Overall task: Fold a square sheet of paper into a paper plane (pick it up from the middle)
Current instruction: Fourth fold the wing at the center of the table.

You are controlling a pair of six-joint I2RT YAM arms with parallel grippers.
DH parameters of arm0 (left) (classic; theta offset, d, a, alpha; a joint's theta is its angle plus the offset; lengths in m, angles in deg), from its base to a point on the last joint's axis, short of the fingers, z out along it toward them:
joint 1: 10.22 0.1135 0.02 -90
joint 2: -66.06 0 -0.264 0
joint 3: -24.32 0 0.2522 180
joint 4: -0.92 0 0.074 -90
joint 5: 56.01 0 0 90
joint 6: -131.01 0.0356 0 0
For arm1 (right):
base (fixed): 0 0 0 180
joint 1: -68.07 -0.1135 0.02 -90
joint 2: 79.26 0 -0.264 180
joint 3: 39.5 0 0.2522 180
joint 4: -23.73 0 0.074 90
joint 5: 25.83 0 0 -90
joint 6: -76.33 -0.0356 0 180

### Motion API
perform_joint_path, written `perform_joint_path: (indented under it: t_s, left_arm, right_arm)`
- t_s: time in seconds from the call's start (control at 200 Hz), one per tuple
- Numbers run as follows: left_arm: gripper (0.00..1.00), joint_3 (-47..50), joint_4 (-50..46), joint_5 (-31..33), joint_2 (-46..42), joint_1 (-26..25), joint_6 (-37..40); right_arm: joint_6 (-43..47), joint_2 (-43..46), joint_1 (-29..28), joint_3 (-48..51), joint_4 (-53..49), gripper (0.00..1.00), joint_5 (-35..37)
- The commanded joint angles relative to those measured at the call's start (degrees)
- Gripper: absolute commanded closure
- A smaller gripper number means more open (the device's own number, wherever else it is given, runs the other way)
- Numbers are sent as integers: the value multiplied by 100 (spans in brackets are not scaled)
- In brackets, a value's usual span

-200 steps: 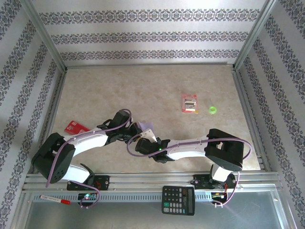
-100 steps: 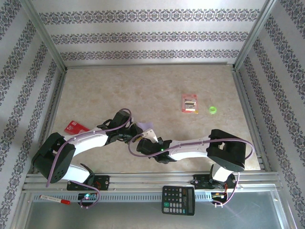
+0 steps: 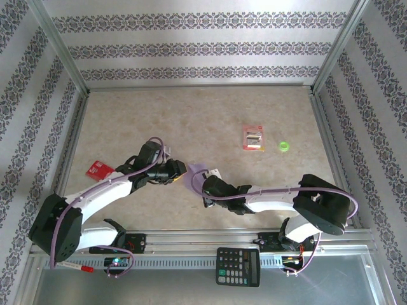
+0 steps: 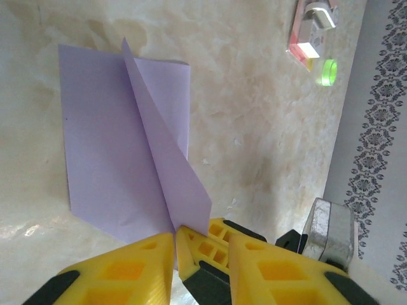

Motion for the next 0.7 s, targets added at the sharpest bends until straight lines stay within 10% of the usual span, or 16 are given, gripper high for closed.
perform_joint_path:
  t_s: [0.0,0.694]
  left_arm:
    - [75,134,336,-325,261,-70,45]
    - [79,-532,1077,-783,1864,-588,305]
  right_arm:
    - [-466,62,145,260,758,100,-592]
    - [-1578,70,572,1372,2477,100,-1095]
